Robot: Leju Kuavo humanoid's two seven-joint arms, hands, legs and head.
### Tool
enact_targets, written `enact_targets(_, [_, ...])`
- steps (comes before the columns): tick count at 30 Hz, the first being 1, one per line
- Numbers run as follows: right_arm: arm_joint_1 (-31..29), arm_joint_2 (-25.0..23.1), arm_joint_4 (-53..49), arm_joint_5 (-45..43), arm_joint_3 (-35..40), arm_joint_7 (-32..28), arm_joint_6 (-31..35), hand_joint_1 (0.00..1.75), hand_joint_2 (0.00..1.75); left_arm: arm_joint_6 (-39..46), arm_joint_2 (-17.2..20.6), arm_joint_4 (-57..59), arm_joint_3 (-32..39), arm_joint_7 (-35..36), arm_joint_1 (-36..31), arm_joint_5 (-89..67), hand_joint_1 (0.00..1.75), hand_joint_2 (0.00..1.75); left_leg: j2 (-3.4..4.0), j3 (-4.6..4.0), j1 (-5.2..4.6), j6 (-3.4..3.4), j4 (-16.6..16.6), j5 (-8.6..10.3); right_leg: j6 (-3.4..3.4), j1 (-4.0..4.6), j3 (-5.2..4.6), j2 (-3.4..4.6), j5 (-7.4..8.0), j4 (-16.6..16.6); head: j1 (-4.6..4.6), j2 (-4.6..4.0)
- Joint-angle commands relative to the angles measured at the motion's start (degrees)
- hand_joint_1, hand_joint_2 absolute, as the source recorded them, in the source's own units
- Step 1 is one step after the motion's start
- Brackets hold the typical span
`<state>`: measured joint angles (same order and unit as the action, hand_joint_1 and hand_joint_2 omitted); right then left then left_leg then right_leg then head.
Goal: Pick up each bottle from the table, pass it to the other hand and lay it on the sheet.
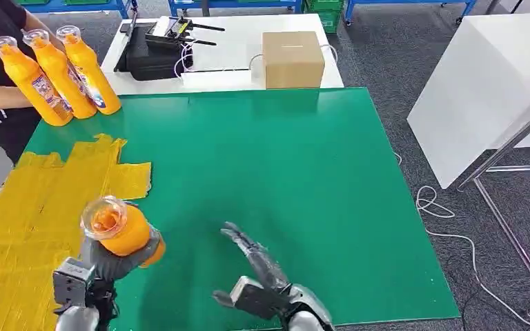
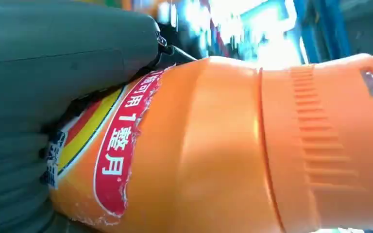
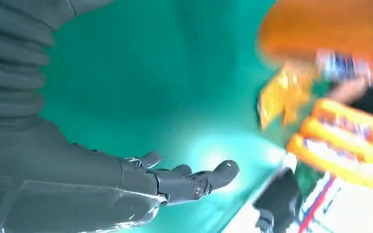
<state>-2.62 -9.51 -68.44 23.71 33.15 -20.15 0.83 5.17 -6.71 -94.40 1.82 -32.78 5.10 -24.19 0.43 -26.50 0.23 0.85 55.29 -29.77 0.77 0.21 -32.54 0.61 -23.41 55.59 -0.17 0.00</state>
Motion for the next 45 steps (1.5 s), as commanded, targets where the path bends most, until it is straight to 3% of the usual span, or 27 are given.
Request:
enact_targets(1, [1.7,2.6,-7.6,-2.0,-9.0,-2.0,-3.1,0.0,0.0,19.4,7.8,6.5,-0.9,15.5,-9.7,-37.9,1.75,1.75,-0.21,-0.02,0.02,-0.03,0.0,0.04,0.03,0.02,0.05,-0.21,0.0,0.0,-0.02,0.0])
enact_targets(4, [0.0,3.8,-6.1,-3.0,-7.7,-2.6,-4.6,0.0,0.0,20.1,14.0,20.8,-4.0,24.6,-17.0,-52.7,1.75,1.75,-0.3,0.08,-0.01,-0.03,-0.1,0.1,0.02,-0.02,0.14,-0.31,0.01,-0.1,0.0,0.0])
enact_targets(8, [-1.8,4.2,-4.2,-4.3,-6.9,-3.2,-5.5,0.0,0.0,21.1,18.4,35.8,-4.9,26.7,-24.2,-56.2,1.75,1.75,-0.37,0.18,0.02,-0.12,-0.1,0.2,0.0,0.03,0.2,-0.38,0.05,-0.1,0.0,0.0])
enact_targets(13, [-2.3,4.5,-3.5,-5.0,-6.5,-3.7,-5.6,0.0,0.0,21.2,19.1,45.5,-5.5,27.7,-27.2,-59.7,1.75,1.75,-0.17,0.23,0.05,-0.15,-0.1,0.16,0.03,0.05,0.19,-0.18,0.04,-0.1,-0.02,0.0])
enact_targets(19, [-2.2,4.6,-3.8,-5.2,-6.6,-3.8,-5.7,0.0,0.0,21.1,18.7,45.5,-5.6,27.9,-26.9,-59.8,1.75,1.75,-0.11,0.17,0.07,-0.13,0.0,0.1,0.07,0.08,0.14,-0.12,0.01,0.0,0.0,0.0])
enact_targets(26, [-2.6,5.0,-3.6,-5.9,-6.3,-3.9,-6.3,0.0,0.0,18.5,20.4,53.7,-8.1,28.9,-29.0,-63.4,1.75,1.75,-0.05,0.11,0.03,-0.14,0.0,0.11,0.03,-0.03,0.07,-0.06,0.03,0.0,0.0,0.0])
enact_targets(27, [-2.6,5.0,-3.6,-5.9,-6.3,-3.9,-6.3,0.0,0.0,18.7,20.5,54.0,-8.0,28.8,-29.0,-63.3,0.0,1.75,-0.1,0.15,0.1,-0.17,-0.1,0.13,0.06,0.04,0.16,-0.12,0.06,-0.1,0.02,0.0])
enact_targets(28, [-2.7,5.0,-3.4,-6.0,-6.2,-3.9,-6.4,0.0,0.0,18.3,20.6,55.5,-8.0,28.1,-29.4,-63.0,0.0,1.75,-0.07,0.08,0.04,-0.15,0.0,0.12,0.03,-0.02,0.06,-0.09,0.04,0.0,0.0,0.0])
enact_targets(29, [-2.8,5.1,-3.1,-6.2,-6.2,-3.9,-6.5,0.0,0.0,18.6,21.2,55.9,-8.9,27.3,-29.3,-63.8,0.0,0.0,-0.07,0.08,0.02,-0.14,0.0,0.12,0.03,-0.04,0.04,-0.09,0.02,0.0,0.0,0.0])
enact_targets(33, [-2.8,5.3,-2.6,-6.7,-6.3,-4.2,-6.6,0.0,0.0,18.7,21.3,54.7,-7.5,22.0,-27.9,-58.5,0.0,0.0,-0.06,0.18,0.02,-0.17,-0.1,0.13,0.03,-0.02,0.13,-0.07,0.05,0.0,-0.02,0.0])
enact_targets(45, [-2.5,5.1,-2.3,-7.1,-6.8,-4.7,-6.5,0.0,0.0,20.8,19.5,51.3,-5.5,18.5,-26.4,-52.7,0.0,0.0,-0.1,0.15,0.05,-0.16,-0.1,0.11,0.07,0.01,0.14,-0.12,0.02,0.0,-0.02,0.0])
